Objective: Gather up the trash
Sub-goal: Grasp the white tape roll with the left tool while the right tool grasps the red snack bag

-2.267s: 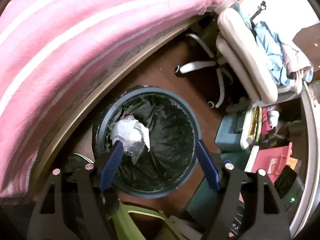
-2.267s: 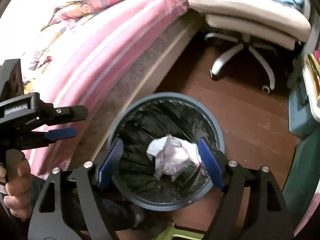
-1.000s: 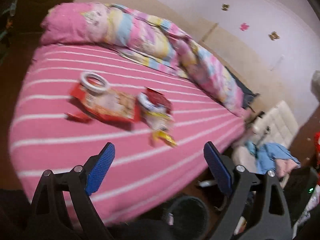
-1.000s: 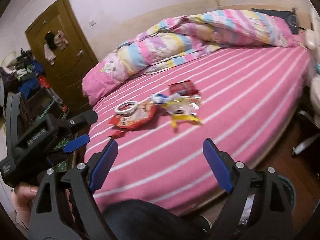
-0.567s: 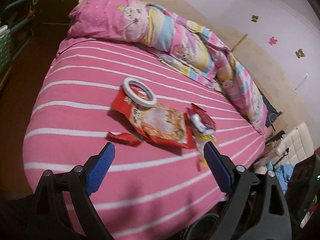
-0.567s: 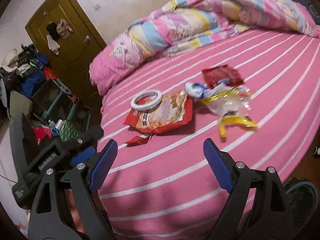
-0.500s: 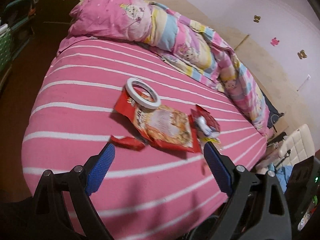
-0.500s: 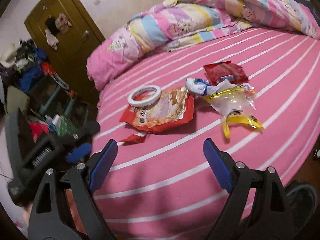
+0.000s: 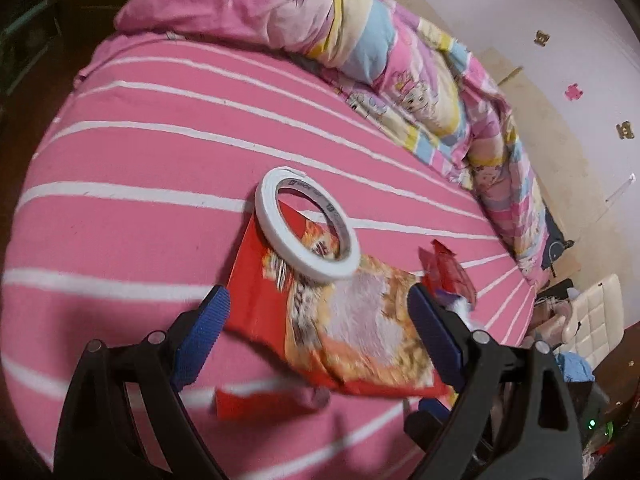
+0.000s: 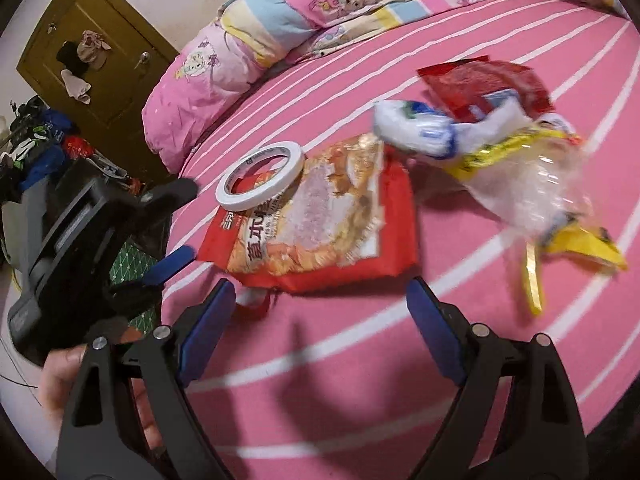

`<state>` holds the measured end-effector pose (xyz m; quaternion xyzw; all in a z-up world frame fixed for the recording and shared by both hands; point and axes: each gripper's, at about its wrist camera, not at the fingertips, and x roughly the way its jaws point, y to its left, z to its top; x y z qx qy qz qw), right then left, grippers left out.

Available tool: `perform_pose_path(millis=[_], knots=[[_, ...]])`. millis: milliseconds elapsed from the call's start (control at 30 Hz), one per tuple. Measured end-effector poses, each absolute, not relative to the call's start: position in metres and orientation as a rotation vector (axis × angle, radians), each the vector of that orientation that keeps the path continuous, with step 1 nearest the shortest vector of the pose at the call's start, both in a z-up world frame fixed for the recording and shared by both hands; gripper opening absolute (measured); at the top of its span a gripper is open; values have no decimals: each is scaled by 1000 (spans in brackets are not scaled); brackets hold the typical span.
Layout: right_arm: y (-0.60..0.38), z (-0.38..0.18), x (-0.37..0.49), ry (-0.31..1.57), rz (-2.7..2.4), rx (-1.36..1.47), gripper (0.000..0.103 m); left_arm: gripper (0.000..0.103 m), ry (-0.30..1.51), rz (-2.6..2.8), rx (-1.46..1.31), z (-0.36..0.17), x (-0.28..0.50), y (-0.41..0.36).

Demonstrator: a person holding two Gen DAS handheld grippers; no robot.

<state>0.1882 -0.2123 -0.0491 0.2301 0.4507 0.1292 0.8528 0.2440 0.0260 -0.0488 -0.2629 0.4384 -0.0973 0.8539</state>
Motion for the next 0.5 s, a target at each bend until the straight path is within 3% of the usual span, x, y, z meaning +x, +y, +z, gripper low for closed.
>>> perform_pose_path(millis=[367, 467, 500], knots=[[-215, -63, 215, 968, 232, 591, 86, 85, 1011, -172, -642, -80, 288, 40], [-218, -65, 219, 967, 223, 608, 82, 77, 1004, -172, -682, -82, 298, 45], [-219, -66, 219, 969, 223, 608, 76, 71, 1003, -172, -698, -83, 300, 47]])
